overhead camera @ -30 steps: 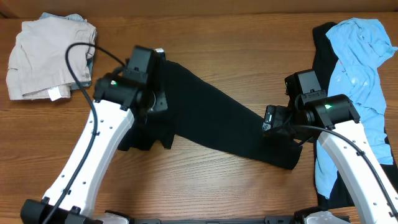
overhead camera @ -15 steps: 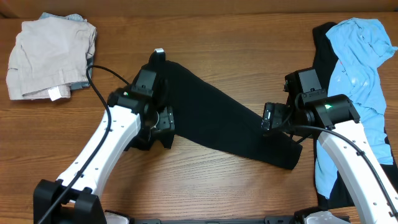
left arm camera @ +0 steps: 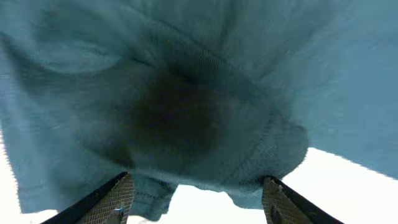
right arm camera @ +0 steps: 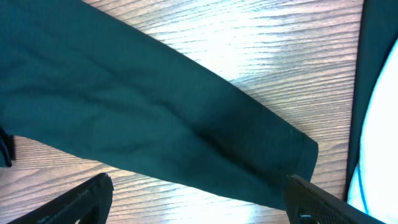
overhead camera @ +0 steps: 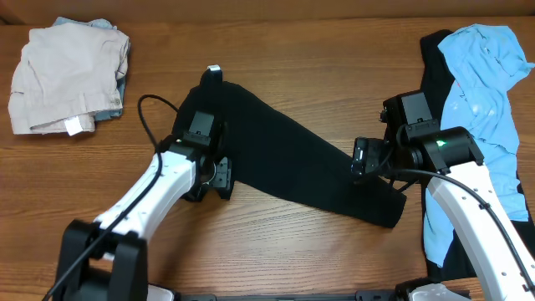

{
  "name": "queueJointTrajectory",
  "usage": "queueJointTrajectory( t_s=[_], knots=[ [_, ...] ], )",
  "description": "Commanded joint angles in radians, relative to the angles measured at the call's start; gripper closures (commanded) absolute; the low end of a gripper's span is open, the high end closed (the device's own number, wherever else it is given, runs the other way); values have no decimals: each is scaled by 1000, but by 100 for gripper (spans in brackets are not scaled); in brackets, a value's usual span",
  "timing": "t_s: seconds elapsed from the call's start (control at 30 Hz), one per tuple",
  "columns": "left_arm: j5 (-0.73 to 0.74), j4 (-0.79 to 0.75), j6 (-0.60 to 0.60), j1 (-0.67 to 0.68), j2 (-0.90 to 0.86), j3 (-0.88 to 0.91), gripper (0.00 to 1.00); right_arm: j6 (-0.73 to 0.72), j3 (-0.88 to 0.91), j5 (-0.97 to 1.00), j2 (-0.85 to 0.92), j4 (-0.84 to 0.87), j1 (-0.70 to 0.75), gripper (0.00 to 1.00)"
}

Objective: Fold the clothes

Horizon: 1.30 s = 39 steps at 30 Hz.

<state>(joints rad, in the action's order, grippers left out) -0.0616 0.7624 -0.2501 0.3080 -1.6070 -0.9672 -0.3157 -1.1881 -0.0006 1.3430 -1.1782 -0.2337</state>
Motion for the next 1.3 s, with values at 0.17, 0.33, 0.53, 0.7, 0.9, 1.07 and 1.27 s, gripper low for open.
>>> queueJointTrajectory(
  t_s=[0.17, 0.33, 0.53, 0.7, 0.9, 1.07, 1.27],
  knots=[
    [-16, -16, 78, 7, -85, 12, 39, 5, 3, -2, -3, 11, -1, 9],
    [-16, -14, 105, 7, -87, 13, 42, 1, 3, -5, -3, 19, -1, 9],
    [-16, -16, 104, 7, -87, 13, 74, 1, 3, -5, -3, 18, -1, 9],
    [-16, -12, 80, 7, -87, 1, 87, 1, 3, -5, -3, 21, -1, 9],
    [-16, 160, 69, 6, -87, -308, 96, 1, 3, -23, -3, 25, -1, 9],
    [-17, 324, 69, 6, -87, -703, 96, 1, 3, -34, -3, 22, -1, 9],
    [-21, 332, 71, 6, -87, -815, 96, 2, 3, -46, -3, 24, -1, 10]
  ],
)
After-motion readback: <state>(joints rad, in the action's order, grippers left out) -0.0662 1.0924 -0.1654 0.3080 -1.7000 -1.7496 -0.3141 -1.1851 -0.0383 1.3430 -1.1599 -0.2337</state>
